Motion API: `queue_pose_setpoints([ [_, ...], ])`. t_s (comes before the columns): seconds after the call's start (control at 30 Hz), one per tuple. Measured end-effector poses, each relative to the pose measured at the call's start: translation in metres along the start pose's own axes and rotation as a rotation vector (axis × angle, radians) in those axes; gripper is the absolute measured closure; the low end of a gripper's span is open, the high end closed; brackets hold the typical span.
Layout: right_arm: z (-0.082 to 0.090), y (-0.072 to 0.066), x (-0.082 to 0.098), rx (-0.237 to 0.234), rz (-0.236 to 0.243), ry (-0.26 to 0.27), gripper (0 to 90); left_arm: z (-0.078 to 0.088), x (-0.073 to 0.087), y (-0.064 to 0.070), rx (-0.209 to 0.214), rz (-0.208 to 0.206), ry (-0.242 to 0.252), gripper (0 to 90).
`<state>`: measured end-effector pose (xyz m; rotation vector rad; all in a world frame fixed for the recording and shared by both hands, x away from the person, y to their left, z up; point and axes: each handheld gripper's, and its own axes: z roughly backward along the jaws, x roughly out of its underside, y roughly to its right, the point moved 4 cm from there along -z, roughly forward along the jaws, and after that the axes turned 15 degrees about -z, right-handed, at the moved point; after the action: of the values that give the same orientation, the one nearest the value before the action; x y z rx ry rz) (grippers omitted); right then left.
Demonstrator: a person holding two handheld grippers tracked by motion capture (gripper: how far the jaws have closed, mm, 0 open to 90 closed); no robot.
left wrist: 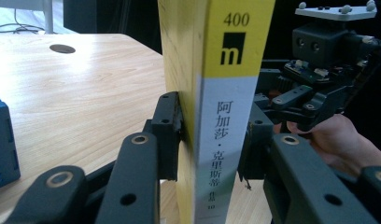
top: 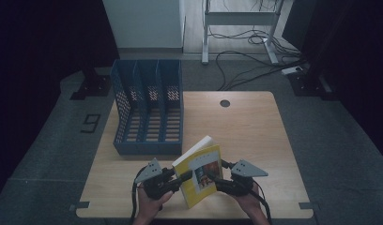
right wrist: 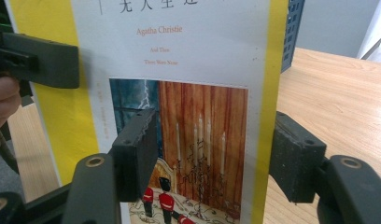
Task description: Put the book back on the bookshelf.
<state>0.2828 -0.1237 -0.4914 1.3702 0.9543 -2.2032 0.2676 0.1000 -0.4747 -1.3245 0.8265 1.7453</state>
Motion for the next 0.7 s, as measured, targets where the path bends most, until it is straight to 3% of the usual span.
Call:
queue_pose_setpoints([
  [0.33,-0.0014,0.0001,0.0009,0.002,0.006,-0.001,38.2,-0.0048,-0.0029,0.0061,0.003,-0.013,0.001,68.7],
  [0.43,-0.0018,-0.0004,0.0013,0.002,0.008,0.0,38.3,-0.0056,-0.0033,0.0071,-0.012,-0.018,-0.001,69.6],
  [0.53,-0.0007,-0.0003,0.0011,-0.006,0.011,0.0,39.5,-0.0038,-0.0029,0.0052,-0.055,-0.011,-0.011,73.2],
  [0.7,-0.0014,-0.0003,0.0016,-0.006,0.017,-0.002,39.2,-0.0029,-0.0016,0.0026,-0.064,0.014,-0.009,74.9],
])
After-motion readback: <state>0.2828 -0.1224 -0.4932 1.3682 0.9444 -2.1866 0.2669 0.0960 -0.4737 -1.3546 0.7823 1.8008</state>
